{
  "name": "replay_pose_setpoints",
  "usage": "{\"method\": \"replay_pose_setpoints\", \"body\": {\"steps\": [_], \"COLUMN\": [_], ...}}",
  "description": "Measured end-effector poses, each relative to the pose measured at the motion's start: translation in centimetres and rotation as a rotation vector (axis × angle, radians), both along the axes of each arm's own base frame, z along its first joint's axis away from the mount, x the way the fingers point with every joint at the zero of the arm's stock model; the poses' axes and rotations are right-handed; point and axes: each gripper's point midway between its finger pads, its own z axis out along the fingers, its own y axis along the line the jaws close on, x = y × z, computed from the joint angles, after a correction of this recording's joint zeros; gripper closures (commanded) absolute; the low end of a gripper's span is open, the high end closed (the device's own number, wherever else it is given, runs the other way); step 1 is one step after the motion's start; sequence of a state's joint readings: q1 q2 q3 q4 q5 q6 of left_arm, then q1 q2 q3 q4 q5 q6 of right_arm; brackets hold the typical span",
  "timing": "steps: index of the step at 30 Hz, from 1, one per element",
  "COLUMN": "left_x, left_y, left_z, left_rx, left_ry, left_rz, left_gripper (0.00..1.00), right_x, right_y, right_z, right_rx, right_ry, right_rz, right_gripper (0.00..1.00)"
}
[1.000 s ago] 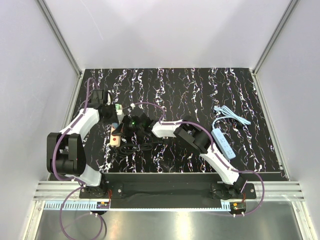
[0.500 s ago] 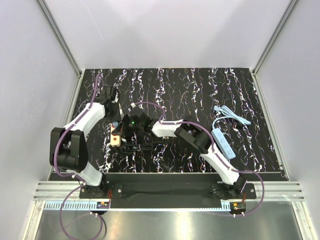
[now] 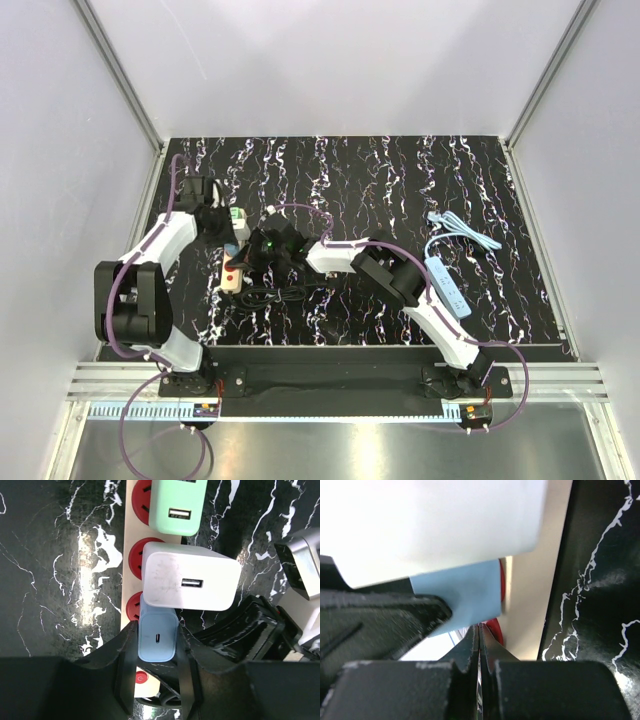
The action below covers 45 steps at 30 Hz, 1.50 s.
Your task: Pull the plug off the socket
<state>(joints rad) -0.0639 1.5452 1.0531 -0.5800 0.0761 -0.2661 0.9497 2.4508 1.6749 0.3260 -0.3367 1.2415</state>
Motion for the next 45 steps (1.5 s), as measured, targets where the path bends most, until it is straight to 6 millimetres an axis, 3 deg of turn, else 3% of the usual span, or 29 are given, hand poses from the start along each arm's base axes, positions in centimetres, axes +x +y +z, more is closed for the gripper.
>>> {"method": "replay_pose_setpoints", "body": {"steps": [17,21,28,36,45], "left_x": [-0.1,-0.2,-1.7,-0.2,-0.3], "left_y": [0.2,0.0,-0.2,-0.3,-0.7], "left_z": [0.2,0.4,2.5,0.3,0.2], "left_rx": [-0.061,0.047,0.283,0.122,0.105], "left_ry": [0.047,0.028,-0.066,0.036,0.020], "left_rz": [0.020,0.024,0.025,0.041,0.010], "left_gripper": [1.00,1.00,1.00,1.00,1.00], "right_x": [0.2,0.2,-1.3,-0.9,-0.8], "right_y": [0.2,0.3,0.8,0.5,-0.3], "right_z": [0.0,0.1,1.1,-0.1,-0.1], "right_rx": [-0.024,-0.022,0.001,-0.034,-0.014], "right_ry": [0.008,0.008,0.022,0.029,0.007], "right_rz": [-0.003,-0.001,0.057,0.025,0.030], "right_gripper": [1.00,1.00,1.00,1.00,1.00]}}
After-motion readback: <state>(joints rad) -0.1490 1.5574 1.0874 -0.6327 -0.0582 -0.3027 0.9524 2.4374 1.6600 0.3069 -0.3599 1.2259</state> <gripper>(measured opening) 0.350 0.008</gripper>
